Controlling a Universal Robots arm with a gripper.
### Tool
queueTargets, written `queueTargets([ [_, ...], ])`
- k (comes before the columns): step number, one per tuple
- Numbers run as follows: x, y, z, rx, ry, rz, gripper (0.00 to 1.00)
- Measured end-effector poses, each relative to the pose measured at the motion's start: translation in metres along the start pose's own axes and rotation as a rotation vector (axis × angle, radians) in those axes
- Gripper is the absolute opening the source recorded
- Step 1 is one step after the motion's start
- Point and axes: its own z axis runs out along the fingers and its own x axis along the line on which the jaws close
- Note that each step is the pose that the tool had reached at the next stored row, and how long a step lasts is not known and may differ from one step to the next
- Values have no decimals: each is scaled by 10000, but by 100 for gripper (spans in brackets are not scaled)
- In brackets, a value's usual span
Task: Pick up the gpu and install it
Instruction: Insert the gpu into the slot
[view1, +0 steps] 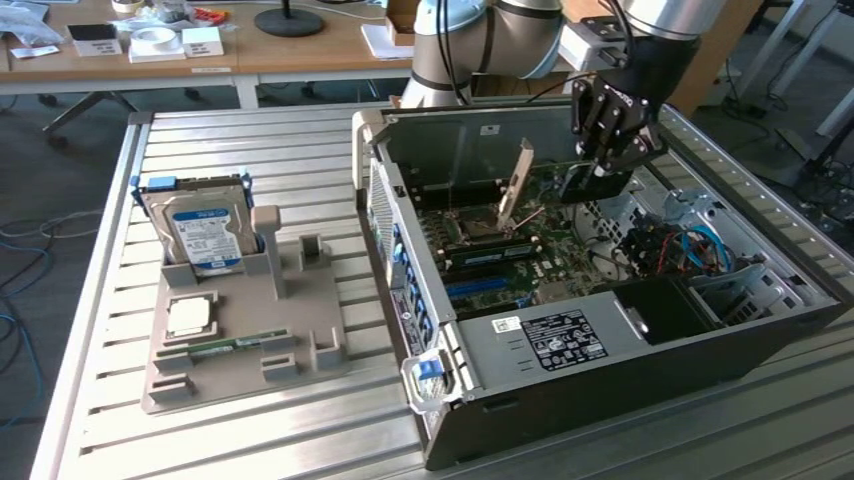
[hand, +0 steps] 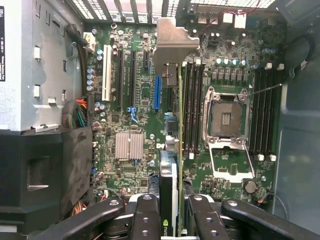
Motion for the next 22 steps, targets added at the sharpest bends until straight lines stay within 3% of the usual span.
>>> queueTargets([
  [9,13,50,9,0,-1,-1,27],
  [22,33,54,10,0,1,0,27],
])
